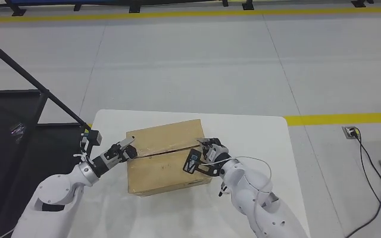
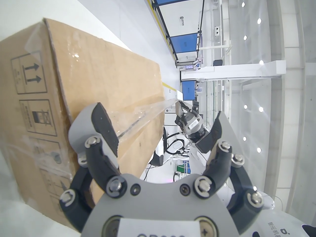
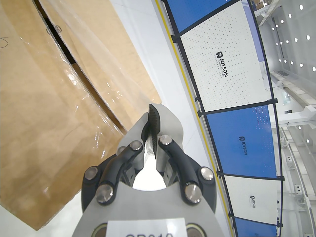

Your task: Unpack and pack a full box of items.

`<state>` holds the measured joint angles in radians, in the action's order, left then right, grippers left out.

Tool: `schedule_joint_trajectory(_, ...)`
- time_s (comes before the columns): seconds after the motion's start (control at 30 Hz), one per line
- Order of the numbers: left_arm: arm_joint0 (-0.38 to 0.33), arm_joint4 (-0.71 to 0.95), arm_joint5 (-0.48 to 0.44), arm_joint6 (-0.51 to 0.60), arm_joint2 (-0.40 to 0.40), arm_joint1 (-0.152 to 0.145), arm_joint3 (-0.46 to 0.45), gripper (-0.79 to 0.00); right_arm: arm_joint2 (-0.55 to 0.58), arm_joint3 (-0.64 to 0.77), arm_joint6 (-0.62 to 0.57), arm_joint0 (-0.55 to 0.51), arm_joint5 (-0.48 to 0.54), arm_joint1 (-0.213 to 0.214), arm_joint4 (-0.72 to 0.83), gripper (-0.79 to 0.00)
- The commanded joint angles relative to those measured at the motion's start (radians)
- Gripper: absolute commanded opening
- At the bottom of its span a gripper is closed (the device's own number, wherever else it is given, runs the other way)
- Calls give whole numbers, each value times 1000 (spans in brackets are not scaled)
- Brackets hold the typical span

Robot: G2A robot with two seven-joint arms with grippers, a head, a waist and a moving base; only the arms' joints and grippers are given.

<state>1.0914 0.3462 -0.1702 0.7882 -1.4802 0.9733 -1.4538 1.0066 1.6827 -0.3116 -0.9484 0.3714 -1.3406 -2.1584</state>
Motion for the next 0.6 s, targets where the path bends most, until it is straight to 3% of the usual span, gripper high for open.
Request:
schedule_joint_trajectory(0.0, 1, -1, 1, 1, 0, 0, -1, 0, 3, -12, -19, 5, 12, -2, 9, -785)
schedule_joint_trajectory(0.27, 4, 10, -1, 1, -11, 0, -12, 0, 0, -55, -63, 29, 33, -12, 35, -785)
schedule_joint_trajectory(0.57, 35, 35, 3, 0, -65, -7, -109, 0, 4, -54, -66, 26, 37, -16, 30, -785)
